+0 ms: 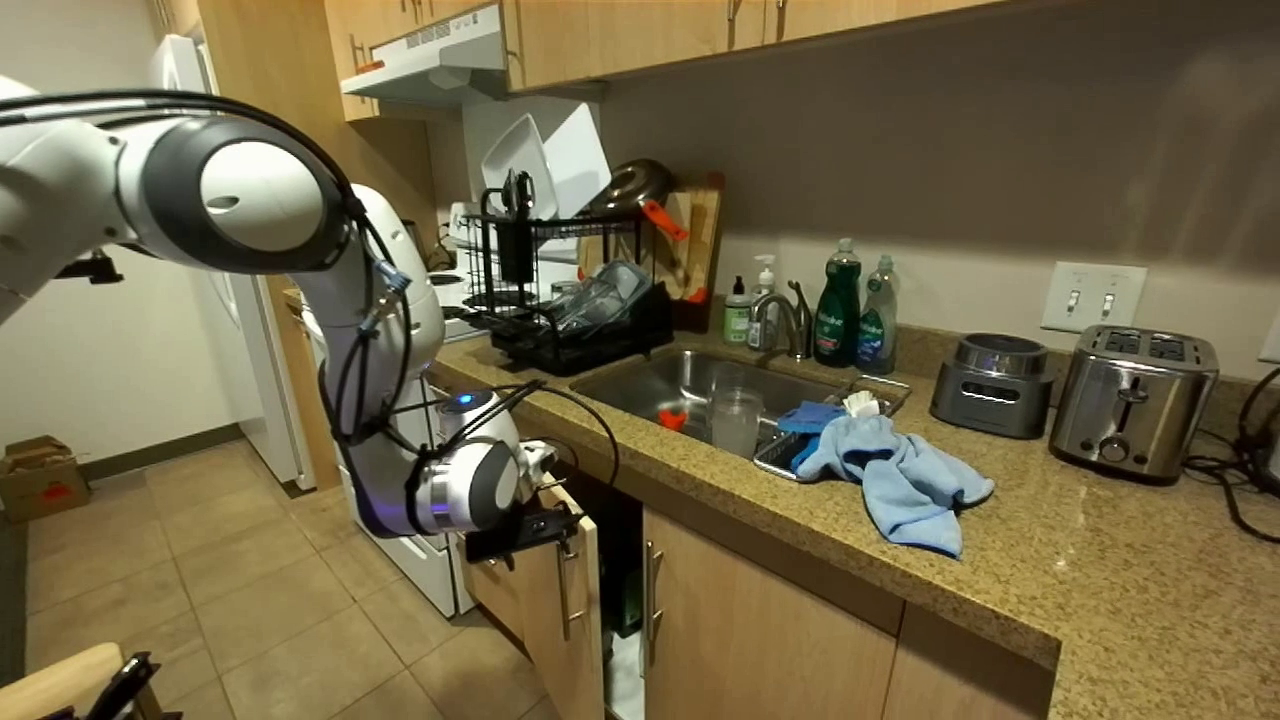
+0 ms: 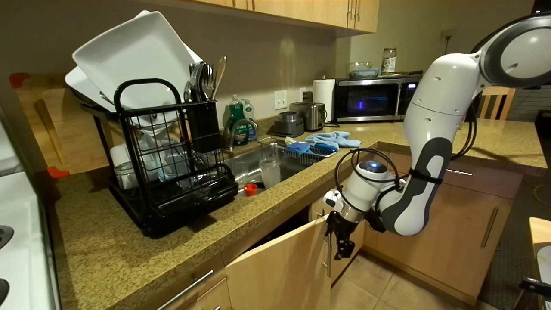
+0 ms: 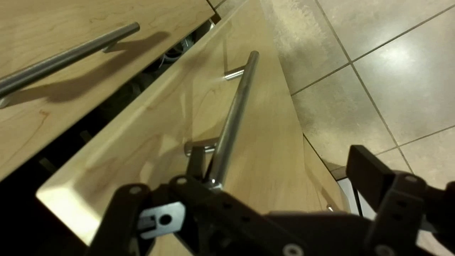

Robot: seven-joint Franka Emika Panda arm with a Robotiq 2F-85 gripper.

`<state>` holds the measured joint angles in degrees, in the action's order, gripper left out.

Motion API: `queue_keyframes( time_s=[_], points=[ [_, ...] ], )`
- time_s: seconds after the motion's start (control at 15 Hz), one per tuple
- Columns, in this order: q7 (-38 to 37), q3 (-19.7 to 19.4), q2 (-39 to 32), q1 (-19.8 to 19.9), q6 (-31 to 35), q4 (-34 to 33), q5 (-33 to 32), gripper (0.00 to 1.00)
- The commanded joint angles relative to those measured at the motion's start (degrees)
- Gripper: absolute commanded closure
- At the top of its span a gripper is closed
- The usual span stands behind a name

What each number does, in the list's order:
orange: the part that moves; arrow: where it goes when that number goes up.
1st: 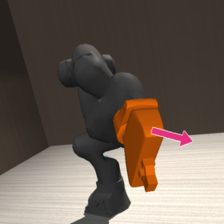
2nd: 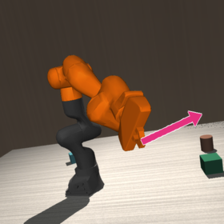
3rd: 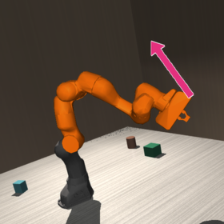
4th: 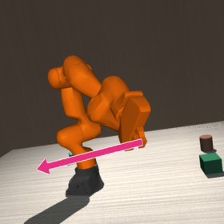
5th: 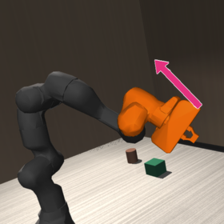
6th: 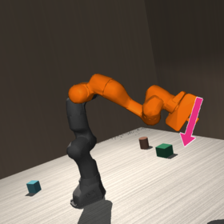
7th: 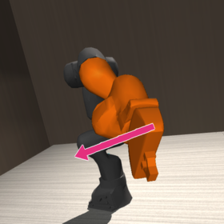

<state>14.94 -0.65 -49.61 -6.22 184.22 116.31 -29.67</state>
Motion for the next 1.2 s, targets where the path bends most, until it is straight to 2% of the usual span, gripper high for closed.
queue_keyframes(
  time_s=[0.0, 0.13, 0.33, 0.93, 1.13],
  points=[
    [1.76, 4.95, -0.55, -1.77, -0.31, 3.85, 1.99, 0.00],
    [1.27, 4.07, -0.53, -3.14, -0.05, 3.99, 2.26, 0.00],
    [-0.26, 0.95, -0.36, -7.61, 0.34, 3.78, 3.59, 0.00],
    [-5.59, -9.92, -1.00, -26.39, 1.01, 3.15, 9.38, 0.00],
    [-6.18, -11.77, -1.26, -31.00, 0.39, 3.18, 10.32, 0.00]
  ],
)
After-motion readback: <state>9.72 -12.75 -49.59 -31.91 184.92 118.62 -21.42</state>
